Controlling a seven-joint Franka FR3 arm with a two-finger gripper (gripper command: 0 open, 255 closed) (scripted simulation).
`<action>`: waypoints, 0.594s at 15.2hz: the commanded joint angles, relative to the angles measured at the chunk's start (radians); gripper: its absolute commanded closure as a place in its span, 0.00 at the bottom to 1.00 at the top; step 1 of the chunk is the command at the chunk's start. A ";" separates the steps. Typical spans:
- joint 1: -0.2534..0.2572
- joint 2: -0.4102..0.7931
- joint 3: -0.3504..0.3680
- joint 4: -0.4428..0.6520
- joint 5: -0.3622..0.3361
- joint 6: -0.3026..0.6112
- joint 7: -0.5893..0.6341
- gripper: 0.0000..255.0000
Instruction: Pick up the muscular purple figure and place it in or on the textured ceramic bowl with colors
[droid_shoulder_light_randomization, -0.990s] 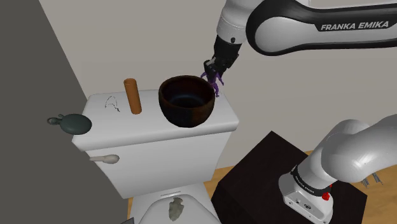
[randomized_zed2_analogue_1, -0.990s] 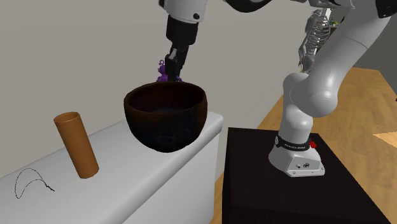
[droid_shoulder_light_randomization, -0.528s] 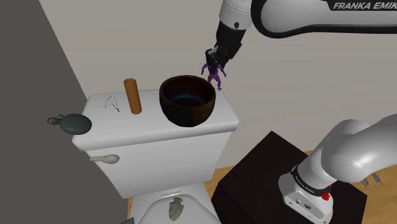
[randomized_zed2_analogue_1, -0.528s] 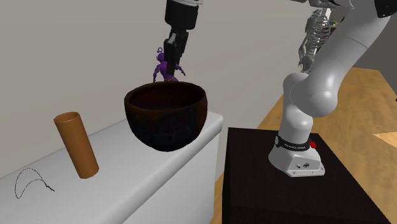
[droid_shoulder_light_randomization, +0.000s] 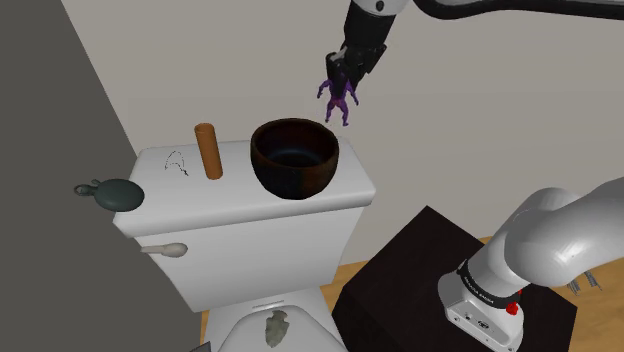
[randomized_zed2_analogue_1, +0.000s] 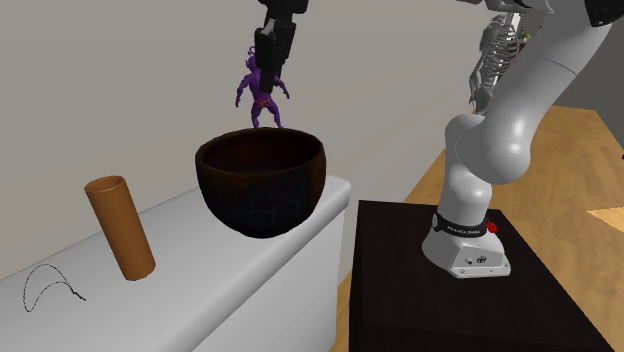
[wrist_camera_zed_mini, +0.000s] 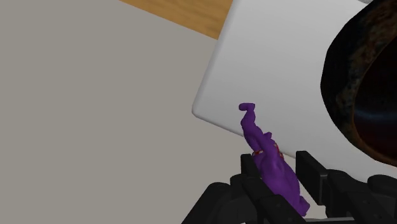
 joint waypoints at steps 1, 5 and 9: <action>-0.002 0.008 0.000 0.034 -0.002 -0.027 -0.003 1.00; -0.006 0.025 0.001 0.104 -0.006 -0.080 -0.008 1.00; -0.009 0.046 0.003 0.178 -0.011 -0.134 -0.013 1.00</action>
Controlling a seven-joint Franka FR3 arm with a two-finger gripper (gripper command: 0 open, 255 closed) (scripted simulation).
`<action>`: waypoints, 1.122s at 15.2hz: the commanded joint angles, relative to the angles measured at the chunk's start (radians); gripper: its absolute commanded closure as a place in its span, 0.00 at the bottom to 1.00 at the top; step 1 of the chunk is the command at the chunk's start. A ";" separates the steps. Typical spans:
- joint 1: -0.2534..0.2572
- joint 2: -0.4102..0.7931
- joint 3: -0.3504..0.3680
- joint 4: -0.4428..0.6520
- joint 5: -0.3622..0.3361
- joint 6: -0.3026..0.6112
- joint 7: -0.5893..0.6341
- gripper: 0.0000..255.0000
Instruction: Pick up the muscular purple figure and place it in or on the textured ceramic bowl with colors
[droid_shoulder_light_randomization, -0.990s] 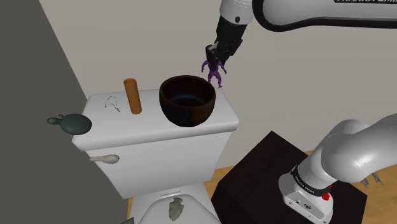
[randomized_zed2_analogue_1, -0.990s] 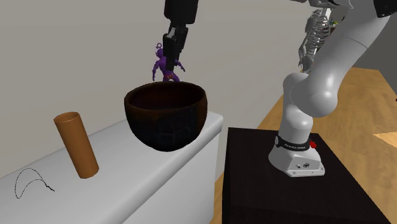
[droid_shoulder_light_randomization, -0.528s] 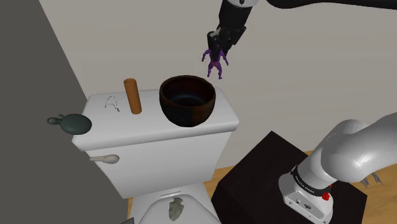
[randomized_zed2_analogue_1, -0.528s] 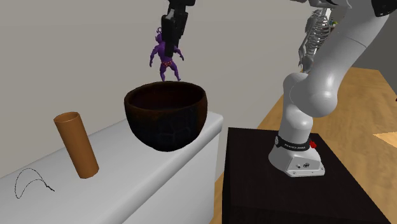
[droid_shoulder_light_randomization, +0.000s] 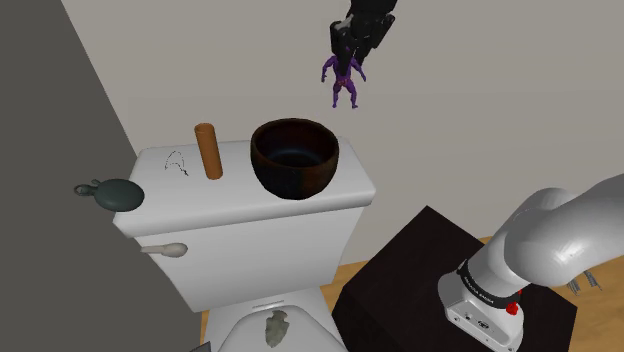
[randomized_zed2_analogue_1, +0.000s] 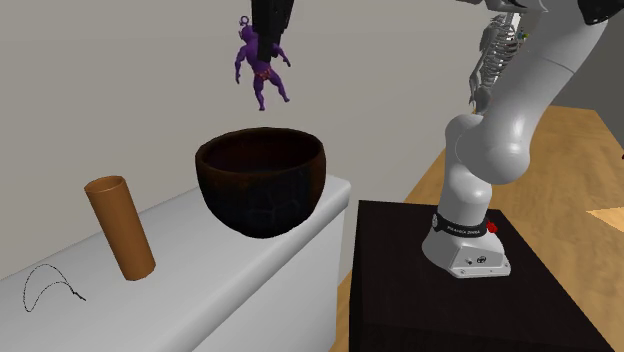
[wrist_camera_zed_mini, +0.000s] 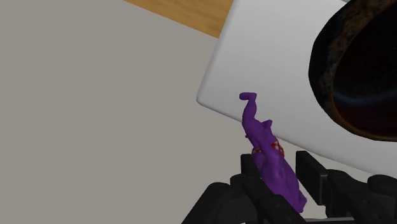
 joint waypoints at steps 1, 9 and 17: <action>-0.002 0.014 0.003 0.040 -0.004 -0.027 -0.001 1.00; -0.010 0.070 0.013 0.207 -0.020 -0.140 -0.006 1.00; 0.046 0.189 0.195 0.384 -0.072 -0.245 0.215 1.00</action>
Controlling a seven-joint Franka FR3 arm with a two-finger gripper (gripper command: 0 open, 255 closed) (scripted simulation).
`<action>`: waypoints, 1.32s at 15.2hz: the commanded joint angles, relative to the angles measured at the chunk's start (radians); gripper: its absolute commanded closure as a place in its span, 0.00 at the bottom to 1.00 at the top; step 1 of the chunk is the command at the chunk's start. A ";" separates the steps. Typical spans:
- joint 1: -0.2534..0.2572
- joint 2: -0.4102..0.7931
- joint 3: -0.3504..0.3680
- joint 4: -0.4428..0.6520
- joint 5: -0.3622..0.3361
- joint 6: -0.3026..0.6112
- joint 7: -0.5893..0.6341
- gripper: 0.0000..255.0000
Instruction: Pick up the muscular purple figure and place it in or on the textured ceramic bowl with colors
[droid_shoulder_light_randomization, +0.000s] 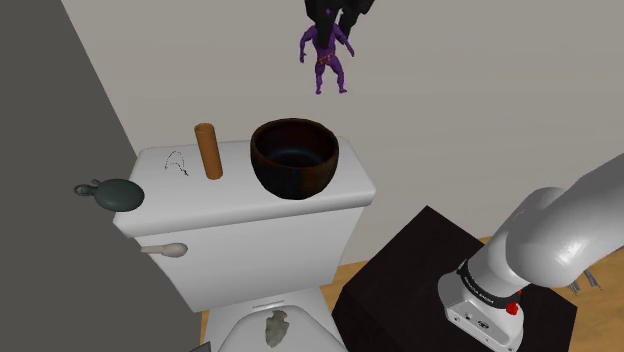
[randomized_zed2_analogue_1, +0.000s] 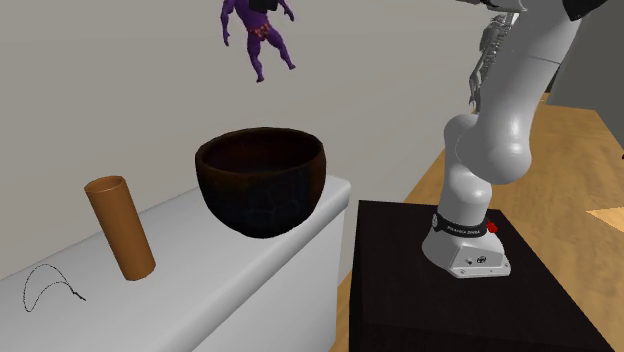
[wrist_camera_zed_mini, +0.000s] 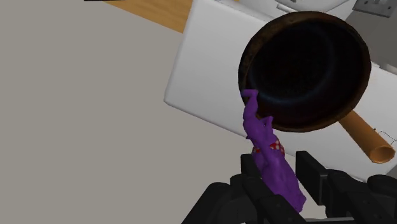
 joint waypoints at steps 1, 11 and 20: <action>0.017 0.038 0.048 0.046 -0.022 -0.025 0.062 1.00; 0.047 0.053 0.101 -0.007 -0.032 0.023 0.152 1.00; 0.050 -0.021 0.073 -0.204 0.010 0.161 0.150 1.00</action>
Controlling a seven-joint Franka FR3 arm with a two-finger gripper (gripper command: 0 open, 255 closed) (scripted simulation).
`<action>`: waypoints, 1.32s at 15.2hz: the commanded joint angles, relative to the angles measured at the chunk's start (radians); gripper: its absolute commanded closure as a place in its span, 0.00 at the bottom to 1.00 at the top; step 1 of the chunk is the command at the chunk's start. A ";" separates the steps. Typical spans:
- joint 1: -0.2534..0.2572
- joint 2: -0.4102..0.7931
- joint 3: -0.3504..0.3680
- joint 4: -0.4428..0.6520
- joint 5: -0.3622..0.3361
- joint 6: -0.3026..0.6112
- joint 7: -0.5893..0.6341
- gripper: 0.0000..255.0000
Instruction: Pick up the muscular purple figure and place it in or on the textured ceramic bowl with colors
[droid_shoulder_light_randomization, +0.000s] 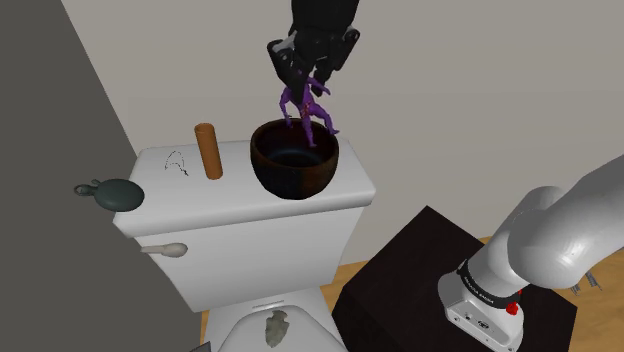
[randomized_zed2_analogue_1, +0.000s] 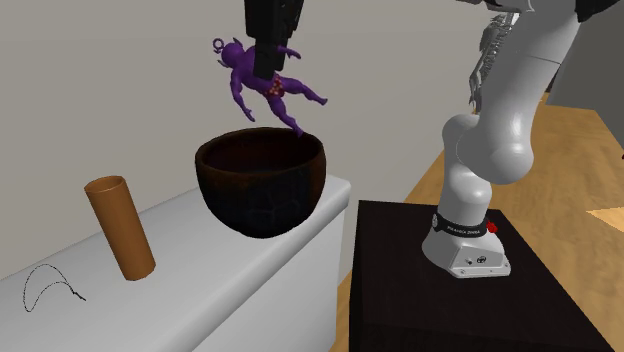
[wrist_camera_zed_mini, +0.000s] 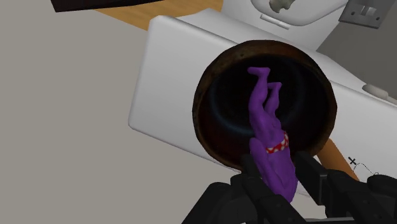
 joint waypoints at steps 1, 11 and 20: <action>0.002 -0.019 -0.006 -0.057 0.010 0.042 0.002 1.00; 0.002 -0.019 -0.006 -0.057 0.010 0.042 0.002 0.00; 0.005 0.032 0.028 0.122 -0.018 -0.100 0.019 0.00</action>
